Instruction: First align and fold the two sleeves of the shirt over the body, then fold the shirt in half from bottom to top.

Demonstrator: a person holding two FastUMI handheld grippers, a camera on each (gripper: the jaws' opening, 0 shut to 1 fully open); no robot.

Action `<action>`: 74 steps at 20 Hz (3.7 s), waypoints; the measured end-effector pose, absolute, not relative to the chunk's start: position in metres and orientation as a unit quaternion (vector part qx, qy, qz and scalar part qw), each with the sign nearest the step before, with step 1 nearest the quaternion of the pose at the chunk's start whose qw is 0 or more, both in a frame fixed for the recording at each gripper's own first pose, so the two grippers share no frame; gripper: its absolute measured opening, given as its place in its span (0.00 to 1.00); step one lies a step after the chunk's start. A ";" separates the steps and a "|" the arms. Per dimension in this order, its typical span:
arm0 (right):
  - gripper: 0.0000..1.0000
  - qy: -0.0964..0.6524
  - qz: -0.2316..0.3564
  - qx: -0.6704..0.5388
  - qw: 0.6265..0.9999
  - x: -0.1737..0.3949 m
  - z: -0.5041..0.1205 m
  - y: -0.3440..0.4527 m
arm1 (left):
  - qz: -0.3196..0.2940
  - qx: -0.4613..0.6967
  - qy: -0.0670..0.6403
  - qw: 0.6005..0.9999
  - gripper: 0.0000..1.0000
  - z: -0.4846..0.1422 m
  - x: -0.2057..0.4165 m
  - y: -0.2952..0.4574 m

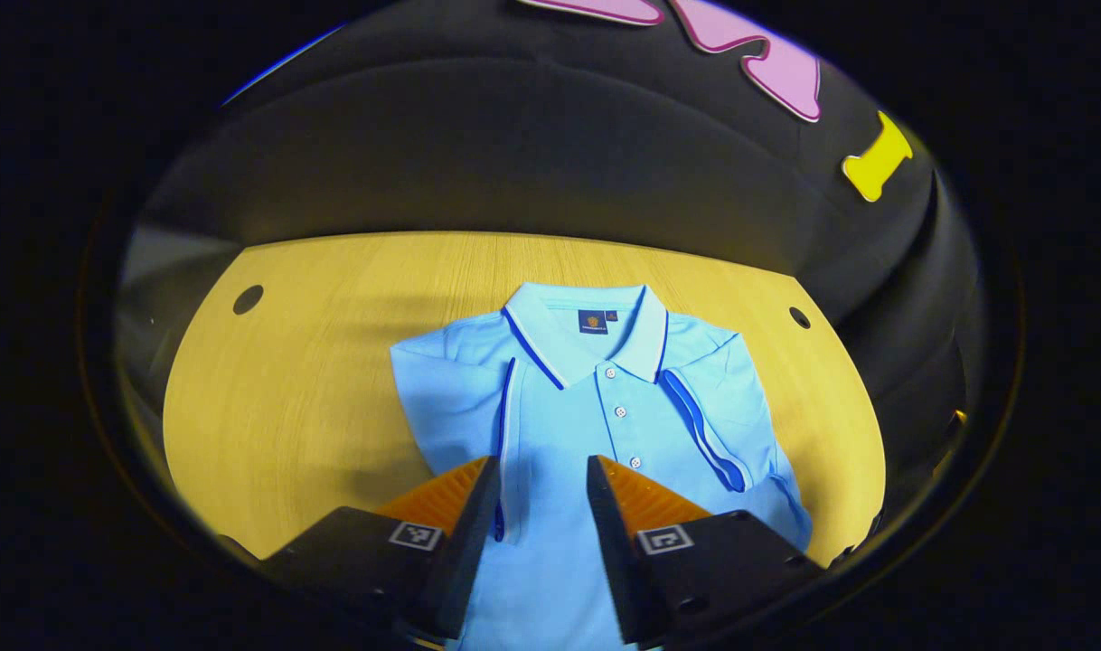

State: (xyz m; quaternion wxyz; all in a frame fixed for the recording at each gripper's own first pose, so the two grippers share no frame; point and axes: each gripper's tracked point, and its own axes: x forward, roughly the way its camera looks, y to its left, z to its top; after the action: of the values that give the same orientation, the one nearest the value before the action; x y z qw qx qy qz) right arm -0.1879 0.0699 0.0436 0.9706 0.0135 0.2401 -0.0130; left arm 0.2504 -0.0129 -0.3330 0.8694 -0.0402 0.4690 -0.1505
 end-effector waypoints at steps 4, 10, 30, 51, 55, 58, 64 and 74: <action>0.90 0.236 0.005 0.013 0.972 -0.188 0.041 0.076 | -0.127 -0.039 0.446 0.885 0.96 -0.311 0.231 -0.001; 0.91 0.249 0.019 0.010 0.968 -0.207 0.025 0.080 | -0.103 -0.028 0.416 0.903 0.97 -0.274 0.177 0.023; 0.92 0.383 -0.033 0.021 0.923 -0.367 -0.075 0.162 | -0.149 0.011 0.490 0.859 0.98 -0.317 -0.044 0.113; 0.48 0.427 -0.110 0.091 0.893 -0.430 -0.149 0.188 | -0.165 0.064 0.507 0.844 0.94 -0.372 -0.111 0.113; 0.23 0.436 -0.104 0.071 0.891 -0.421 -0.147 0.194 | -0.175 0.068 0.507 0.841 0.64 -0.371 -0.105 0.104; 0.03 0.437 -0.103 0.085 0.890 -0.417 -0.148 0.196 | -0.176 0.061 0.511 0.839 0.20 -0.370 -0.102 0.102; 0.00 0.434 -0.089 0.098 0.891 -0.404 -0.138 0.195 | -0.191 0.010 0.527 0.828 0.07 -0.365 -0.101 0.096; 0.06 0.368 -0.061 0.079 0.924 -0.344 -0.080 0.183 | -0.195 -0.031 0.483 0.853 0.06 -0.305 -0.044 0.090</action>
State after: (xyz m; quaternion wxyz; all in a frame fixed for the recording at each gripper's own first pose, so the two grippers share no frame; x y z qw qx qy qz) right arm -0.3440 0.1825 -0.0797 0.9245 0.0794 0.3680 -0.0606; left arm -0.0443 0.0900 -0.3048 0.8528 -0.0307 0.4833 -0.1954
